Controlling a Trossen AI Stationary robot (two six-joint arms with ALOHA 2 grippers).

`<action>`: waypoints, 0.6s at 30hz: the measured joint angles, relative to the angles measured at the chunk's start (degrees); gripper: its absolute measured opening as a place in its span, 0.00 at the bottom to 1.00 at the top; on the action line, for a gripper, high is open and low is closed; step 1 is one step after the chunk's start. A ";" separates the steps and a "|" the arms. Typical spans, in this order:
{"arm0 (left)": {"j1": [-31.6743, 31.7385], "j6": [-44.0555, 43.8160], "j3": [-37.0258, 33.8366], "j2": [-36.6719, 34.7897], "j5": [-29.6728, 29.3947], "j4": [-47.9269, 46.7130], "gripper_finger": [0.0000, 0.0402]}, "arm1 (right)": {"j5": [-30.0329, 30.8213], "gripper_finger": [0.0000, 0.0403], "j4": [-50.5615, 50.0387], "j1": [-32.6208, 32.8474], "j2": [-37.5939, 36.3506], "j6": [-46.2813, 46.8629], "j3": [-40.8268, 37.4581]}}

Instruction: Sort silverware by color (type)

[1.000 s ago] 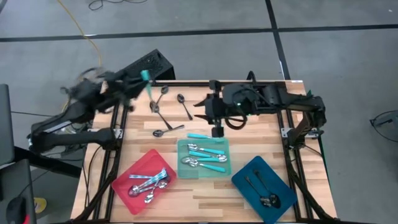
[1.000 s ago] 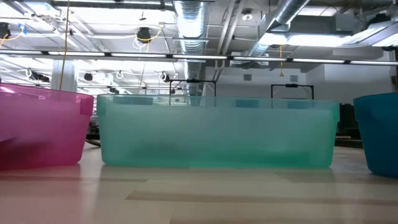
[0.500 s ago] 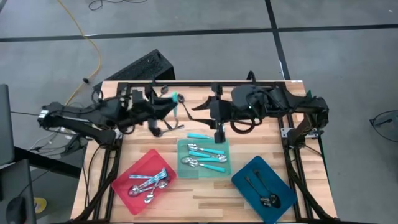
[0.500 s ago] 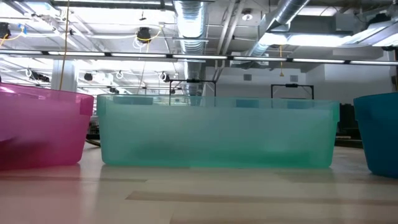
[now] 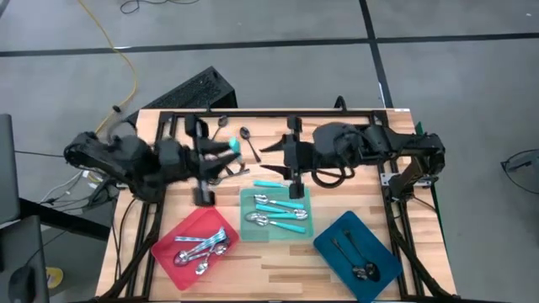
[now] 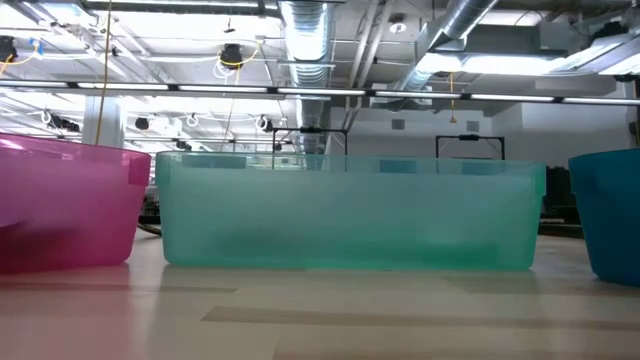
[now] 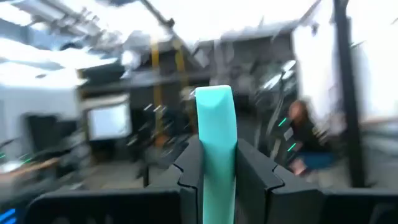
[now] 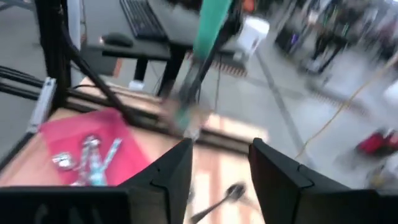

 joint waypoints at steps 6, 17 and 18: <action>-3.71 4.97 -0.37 2.24 -8.36 4.71 0.11 | -0.86 0.56 7.04 1.24 -0.95 -0.21 0.97; -5.67 19.93 -1.06 2.47 5.85 12.44 0.11 | -1.45 0.63 16.50 4.47 1.36 1.38 0.88; -5.25 19.85 -1.09 2.49 6.00 12.70 0.11 | -1.45 0.63 16.26 4.66 1.35 1.35 0.88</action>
